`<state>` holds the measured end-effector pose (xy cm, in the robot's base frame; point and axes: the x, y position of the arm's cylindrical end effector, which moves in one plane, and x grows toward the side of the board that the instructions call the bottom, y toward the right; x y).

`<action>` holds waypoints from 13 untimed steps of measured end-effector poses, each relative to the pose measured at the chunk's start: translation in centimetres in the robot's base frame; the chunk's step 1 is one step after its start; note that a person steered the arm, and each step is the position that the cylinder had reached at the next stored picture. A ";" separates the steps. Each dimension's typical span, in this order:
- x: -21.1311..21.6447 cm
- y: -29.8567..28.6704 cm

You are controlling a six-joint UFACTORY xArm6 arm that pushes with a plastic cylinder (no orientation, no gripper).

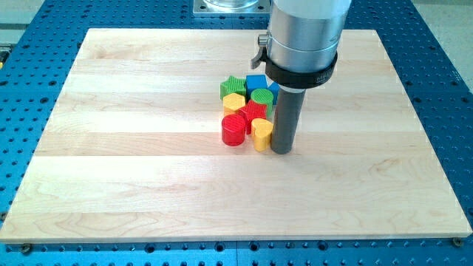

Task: Place the blue blocks at the top center of the board

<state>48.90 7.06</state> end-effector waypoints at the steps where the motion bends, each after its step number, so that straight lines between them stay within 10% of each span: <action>1: 0.0 0.0; 4: 0.0 2.2; 7: -13.7 0.6; 8: -12.4 3.5; 13: -17.4 -9.4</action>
<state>31.54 -2.38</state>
